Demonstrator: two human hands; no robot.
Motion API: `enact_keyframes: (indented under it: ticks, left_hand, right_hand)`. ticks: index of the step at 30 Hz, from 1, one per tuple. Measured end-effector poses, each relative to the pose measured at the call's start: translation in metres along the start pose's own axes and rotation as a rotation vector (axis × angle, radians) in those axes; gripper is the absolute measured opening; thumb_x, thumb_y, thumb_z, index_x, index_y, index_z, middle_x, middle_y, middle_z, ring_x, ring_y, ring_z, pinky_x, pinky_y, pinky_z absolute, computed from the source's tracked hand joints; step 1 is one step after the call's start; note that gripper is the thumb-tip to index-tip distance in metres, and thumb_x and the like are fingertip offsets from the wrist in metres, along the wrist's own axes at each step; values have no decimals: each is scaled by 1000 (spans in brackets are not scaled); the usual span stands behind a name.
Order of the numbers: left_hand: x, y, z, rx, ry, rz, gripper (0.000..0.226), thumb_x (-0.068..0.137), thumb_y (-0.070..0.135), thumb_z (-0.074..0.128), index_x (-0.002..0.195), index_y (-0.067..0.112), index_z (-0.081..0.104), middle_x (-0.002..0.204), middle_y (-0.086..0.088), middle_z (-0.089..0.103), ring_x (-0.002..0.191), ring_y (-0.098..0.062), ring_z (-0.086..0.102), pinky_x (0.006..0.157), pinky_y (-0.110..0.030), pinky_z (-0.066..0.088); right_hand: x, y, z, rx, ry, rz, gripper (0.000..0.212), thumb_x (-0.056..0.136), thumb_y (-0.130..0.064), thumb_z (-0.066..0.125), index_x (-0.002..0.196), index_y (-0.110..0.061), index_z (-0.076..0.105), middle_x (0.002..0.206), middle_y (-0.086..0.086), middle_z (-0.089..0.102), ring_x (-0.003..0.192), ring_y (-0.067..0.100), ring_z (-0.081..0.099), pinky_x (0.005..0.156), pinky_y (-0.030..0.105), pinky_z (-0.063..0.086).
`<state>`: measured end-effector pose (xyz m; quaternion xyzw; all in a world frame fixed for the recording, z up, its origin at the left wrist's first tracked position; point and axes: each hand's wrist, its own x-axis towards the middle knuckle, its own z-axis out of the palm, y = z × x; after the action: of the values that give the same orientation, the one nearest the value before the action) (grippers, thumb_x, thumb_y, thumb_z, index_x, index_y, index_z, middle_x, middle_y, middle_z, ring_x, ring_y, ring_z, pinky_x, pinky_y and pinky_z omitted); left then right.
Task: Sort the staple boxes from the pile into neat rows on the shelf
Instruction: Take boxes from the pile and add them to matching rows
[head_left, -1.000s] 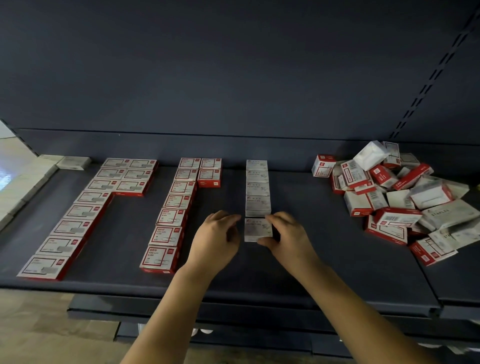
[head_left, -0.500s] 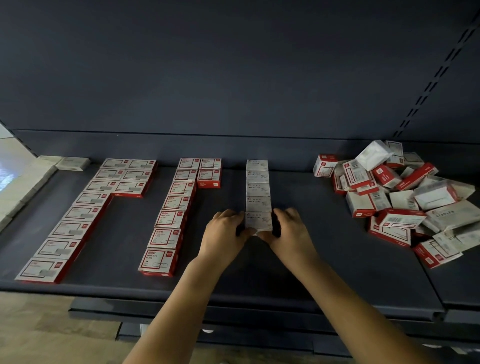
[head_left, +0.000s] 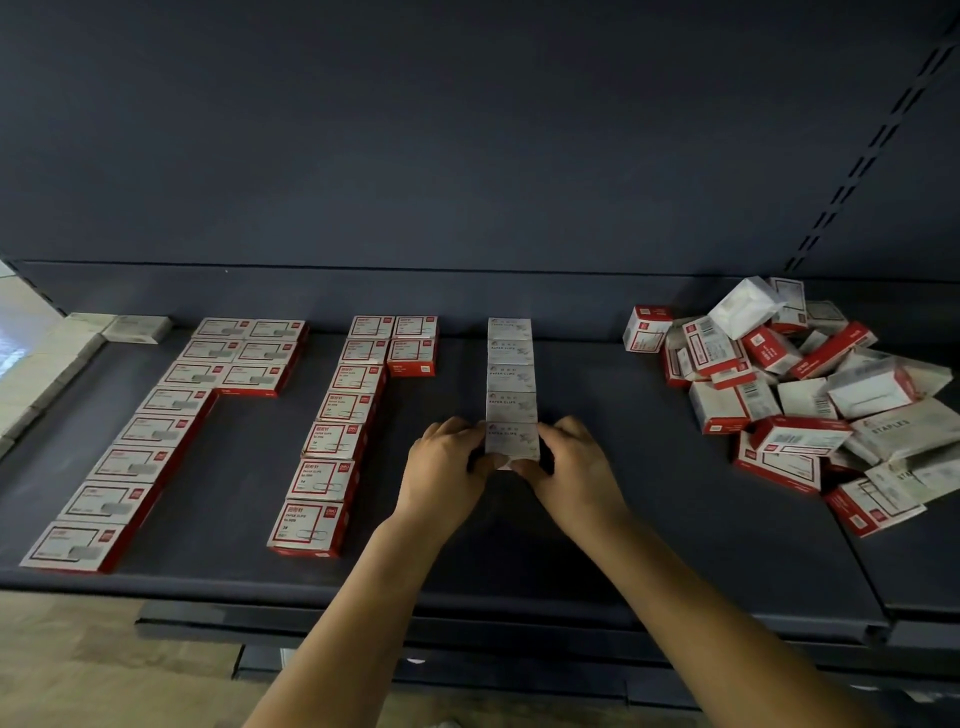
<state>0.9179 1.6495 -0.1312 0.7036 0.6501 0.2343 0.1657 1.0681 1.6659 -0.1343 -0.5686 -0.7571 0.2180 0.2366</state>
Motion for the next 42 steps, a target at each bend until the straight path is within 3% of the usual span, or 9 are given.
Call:
enact_keyframes:
  ticks: [3,8,13,20,24,28,33,37,42]
  left_hand:
    - [-1,5,-3,24,-10,-40,41,89,28,61,129,20,56,118,-3,58,113,-23,49,91,-29,40]
    - [-3,23,-11,143,5,-73,62,88,31,61,143,19,36,132,-4,45,121,-25,40,96,-33,38]
    - [-7,53,-5,104,62,51,56,85,24,65,137,15,45,132,-6,49,119,-28,43,98,-39,40]
    - [-15,95,25,49,78,206,46,79,25,60,119,3,62,110,-13,63,102,-35,58,84,-43,50]
    - [-15,119,49,46,69,232,45,77,27,59,116,5,64,109,-12,63,98,-35,60,81,-47,53]
    - [-10,148,68,42,-11,232,44,88,27,60,129,12,55,129,-7,54,119,-29,47,98,-44,42]
    - [-2,175,85,49,-73,211,47,93,30,54,137,19,45,137,2,44,127,-18,36,107,-31,31]
    - [-5,185,97,47,-75,203,45,92,28,56,135,19,48,136,1,48,124,-19,40,103,-27,32]
    - [-10,191,109,39,-44,172,44,91,26,58,133,18,51,133,0,51,123,-20,43,101,-25,32]
  right_hand:
    - [-1,0,-2,-17,-14,-8,47,85,-29,66,128,-15,54,113,5,49,105,19,51,89,20,40]
    - [-7,0,-16,-89,-58,2,51,87,-31,62,131,-9,47,124,7,45,115,24,46,94,31,43]
    - [-21,11,-37,-79,-8,-42,49,91,-23,57,136,-8,44,134,8,44,122,23,42,100,26,35]
    - [-48,57,-73,15,132,-78,34,81,-8,68,114,-3,63,110,12,61,102,27,57,86,27,42]
    - [-59,92,-108,14,266,-58,30,77,-2,71,106,-2,67,103,14,65,95,28,62,82,29,45]
    - [-54,122,-144,-89,373,-106,27,71,8,70,97,0,69,93,15,68,87,29,65,80,27,46]
    - [-42,142,-175,-276,310,-45,33,72,9,66,104,-1,67,100,15,67,97,33,58,85,31,42]
    - [-35,156,-187,-452,124,-21,35,80,-5,61,114,-11,63,112,6,64,109,26,50,93,35,41]
    - [-32,162,-192,-436,92,-14,32,84,-10,59,115,-18,62,109,0,64,106,19,53,93,32,39]
